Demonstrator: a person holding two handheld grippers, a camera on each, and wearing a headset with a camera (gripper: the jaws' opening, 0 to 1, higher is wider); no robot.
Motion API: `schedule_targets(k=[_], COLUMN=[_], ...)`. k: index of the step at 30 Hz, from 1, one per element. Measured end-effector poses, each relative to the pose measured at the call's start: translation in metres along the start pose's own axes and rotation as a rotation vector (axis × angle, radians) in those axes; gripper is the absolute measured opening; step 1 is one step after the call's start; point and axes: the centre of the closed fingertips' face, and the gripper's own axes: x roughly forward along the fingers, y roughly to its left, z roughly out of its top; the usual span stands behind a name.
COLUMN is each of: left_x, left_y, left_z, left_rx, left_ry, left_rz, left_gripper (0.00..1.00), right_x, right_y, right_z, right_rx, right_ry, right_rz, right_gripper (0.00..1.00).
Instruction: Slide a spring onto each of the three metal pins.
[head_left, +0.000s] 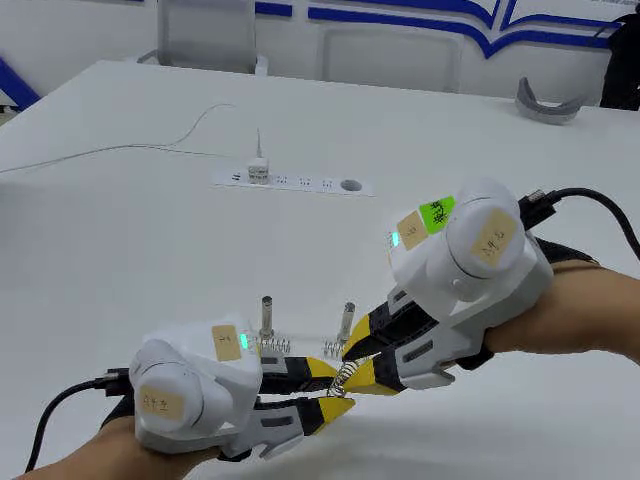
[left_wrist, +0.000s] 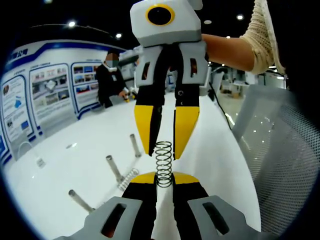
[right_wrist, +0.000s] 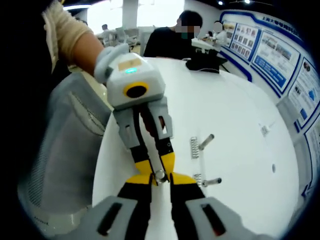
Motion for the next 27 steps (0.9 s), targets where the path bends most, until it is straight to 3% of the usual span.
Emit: schedule_targets(k=[12, 27], left_x=[0.001, -0.014], left_y=[0.003, 0.013], left_z=[0.004, -0.003], left_rx=[-0.008, -0.09], left_ry=[-0.014, -0.011], left_rz=[0.012, 0.053], left_gripper=[0.12, 0.38], right_x=[0.001, -0.018], right_y=[-0.003, -0.019], right_z=[0.001, -0.014], right_rx=[0.002, 0.041], right_ry=[-0.006, 0.013], right_rz=[-0.013, -0.061], right_gripper=[0.12, 0.12])
